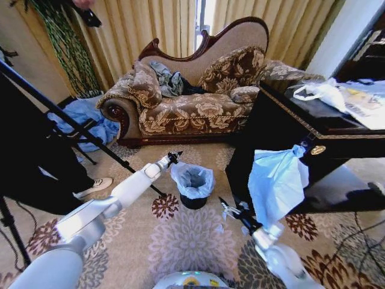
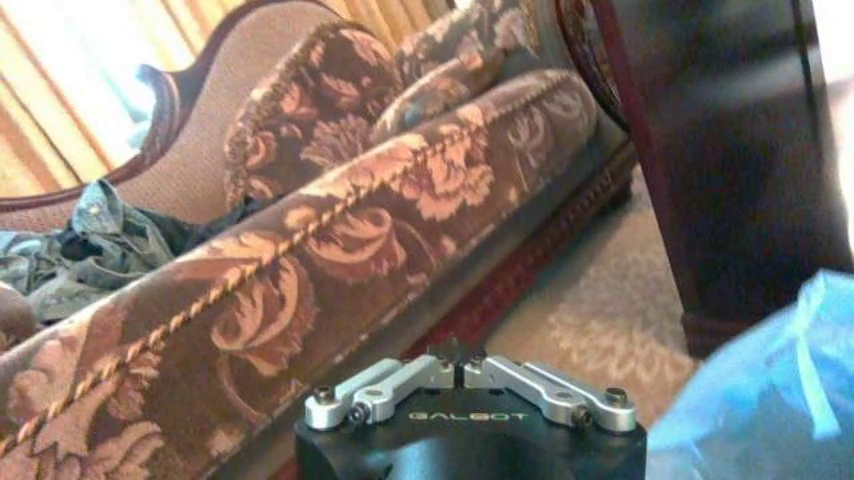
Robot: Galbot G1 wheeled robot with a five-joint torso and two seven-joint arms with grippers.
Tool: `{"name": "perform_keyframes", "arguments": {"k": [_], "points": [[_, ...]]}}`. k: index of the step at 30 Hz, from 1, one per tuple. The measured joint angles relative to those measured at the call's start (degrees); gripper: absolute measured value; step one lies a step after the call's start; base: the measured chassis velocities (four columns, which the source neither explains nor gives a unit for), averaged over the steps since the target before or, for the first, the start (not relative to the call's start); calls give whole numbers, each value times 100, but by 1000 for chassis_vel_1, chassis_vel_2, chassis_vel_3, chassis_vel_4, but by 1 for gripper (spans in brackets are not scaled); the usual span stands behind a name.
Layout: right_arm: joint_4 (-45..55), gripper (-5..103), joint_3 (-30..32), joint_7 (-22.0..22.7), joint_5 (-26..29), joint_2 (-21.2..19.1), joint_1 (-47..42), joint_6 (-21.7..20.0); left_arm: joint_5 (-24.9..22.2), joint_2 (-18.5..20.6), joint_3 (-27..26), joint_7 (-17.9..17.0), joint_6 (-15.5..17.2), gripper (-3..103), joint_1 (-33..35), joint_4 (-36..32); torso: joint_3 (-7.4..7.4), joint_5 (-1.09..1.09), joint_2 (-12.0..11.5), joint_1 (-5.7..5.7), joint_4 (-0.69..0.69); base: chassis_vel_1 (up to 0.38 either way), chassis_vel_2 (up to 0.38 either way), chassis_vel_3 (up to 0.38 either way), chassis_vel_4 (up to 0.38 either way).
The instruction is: Place a garbage bag over the trash bin.
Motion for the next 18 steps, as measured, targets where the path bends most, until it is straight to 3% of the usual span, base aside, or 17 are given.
{"name": "perform_keyframes", "arguments": {"k": [1,2,4,5,7,8,13,14,15,18], "points": [[-67,83,-158,144,-37,1,168,-93,-44,4,-35,9,8,0,0,-33,0,0,0,0,-1,0,0,0,0],[-209,71,-380,328,-104,5,436,-197,-133,-6,-93,27,26,0,-8,-51,0,6,0,0,-3,0,0,0,0],[-292,71,-482,406,-134,10,591,-237,-188,-14,-115,37,39,0,-13,-57,0,6,0,0,-3,0,0,0,0],[-543,61,-719,553,-182,51,1014,-322,-400,-35,-169,76,116,4,-25,-124,0,2,0,1,-4,0,0,0,0],[-627,61,-785,590,-193,70,1150,-360,-496,-37,-183,89,152,4,-27,-163,0,3,0,1,-4,0,0,0,0],[-876,55,-963,653,-202,134,1484,-416,-805,-23,-219,118,300,15,-18,-310,0,3,0,1,-3,0,0,0,0],[-1564,33,-1506,758,-307,383,2371,-478,-1382,77,-474,86,713,25,113,-705,0,4,0,2,-4,0,0,0,0],[-1564,33,-1506,758,-307,383,2371,-478,-1382,77,-474,86,713,25,113,-705,0,4,0,2,-4,0,0,0,0],[-1658,25,-1651,798,-344,421,2568,-495,-1514,157,-599,54,845,31,176,-861,0,3,0,1,-3,0,0,0,0],[-1961,37,-2022,815,-488,513,3111,-511,-2160,460,-965,11,1401,47,447,-1496,0,4,0,0,0,0,0,0,0]]}}
